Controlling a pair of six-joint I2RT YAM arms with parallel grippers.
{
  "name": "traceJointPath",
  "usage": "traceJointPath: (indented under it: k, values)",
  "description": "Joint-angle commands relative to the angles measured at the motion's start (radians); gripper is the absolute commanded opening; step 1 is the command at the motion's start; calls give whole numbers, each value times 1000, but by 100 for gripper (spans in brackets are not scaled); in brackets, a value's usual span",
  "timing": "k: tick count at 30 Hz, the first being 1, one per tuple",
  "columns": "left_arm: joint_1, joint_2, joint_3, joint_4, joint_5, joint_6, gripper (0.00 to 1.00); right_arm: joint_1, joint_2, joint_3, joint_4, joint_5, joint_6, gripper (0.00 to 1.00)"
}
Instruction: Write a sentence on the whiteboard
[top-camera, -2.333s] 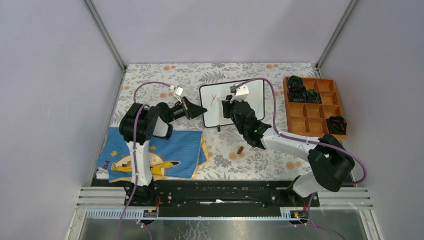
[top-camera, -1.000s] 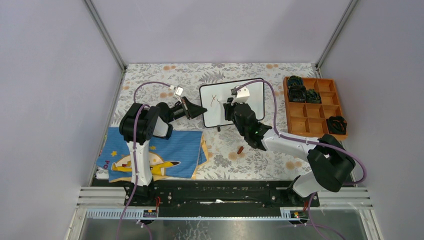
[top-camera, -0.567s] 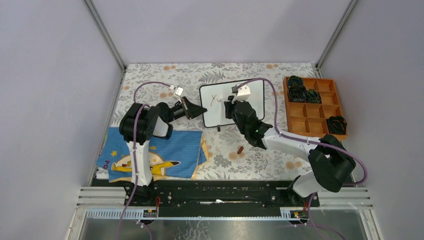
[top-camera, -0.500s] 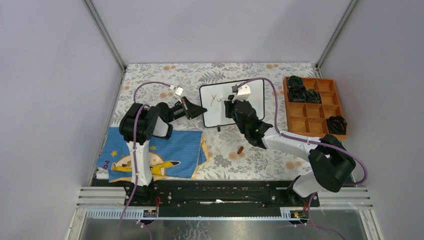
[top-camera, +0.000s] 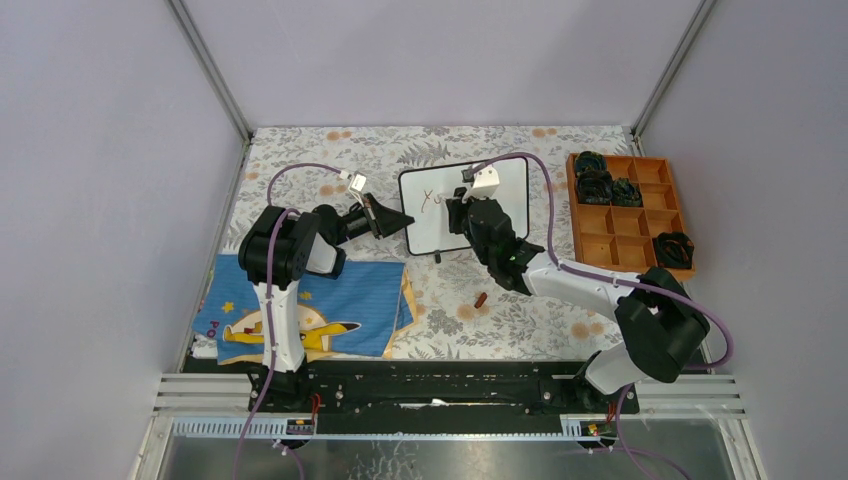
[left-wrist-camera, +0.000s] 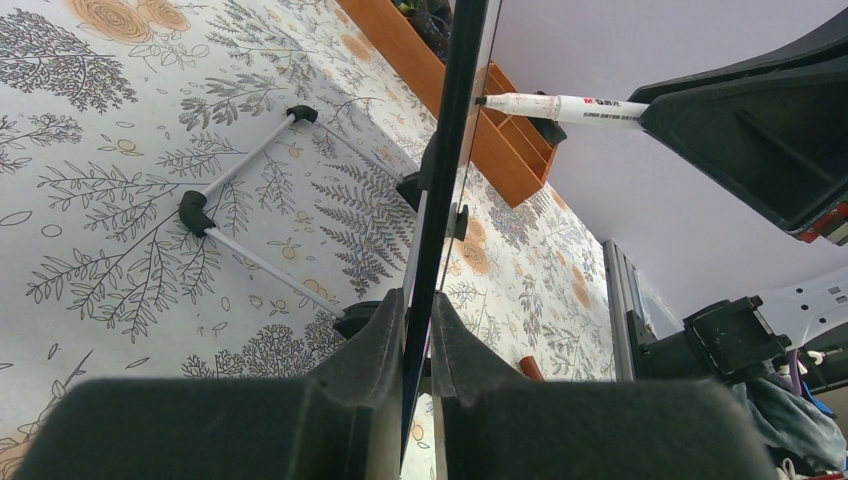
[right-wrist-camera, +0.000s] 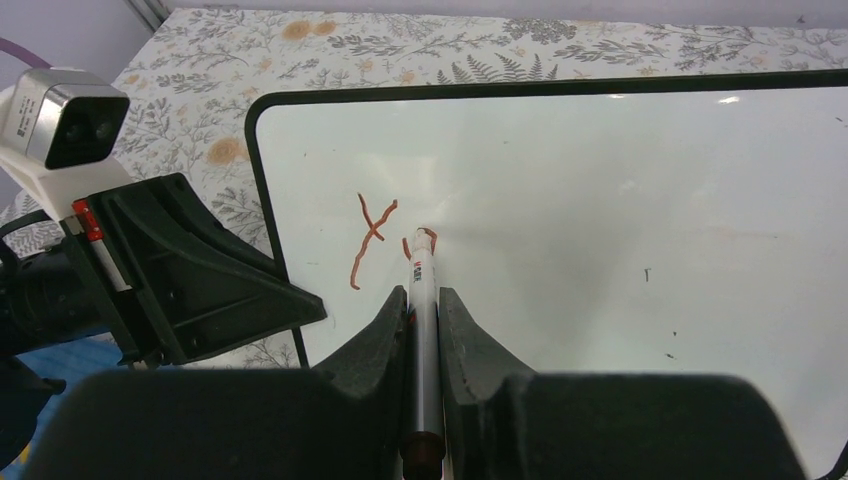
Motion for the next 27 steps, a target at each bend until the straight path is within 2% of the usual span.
traceJointPath:
  k: [1,11,21,27]
  values:
    - [2,3,-15,64,7,21,0,-9,10,46,27,-39,1,0]
    - [2,2,-14,63,7,21,0,-7,13,35,1,-62,23,0]
    - [2,0,-17,62,2,28,0,-12,-118,-18,15,30,5,0]
    - [2,-3,-19,62,2,28,0,-38,-115,-9,13,27,1,0]
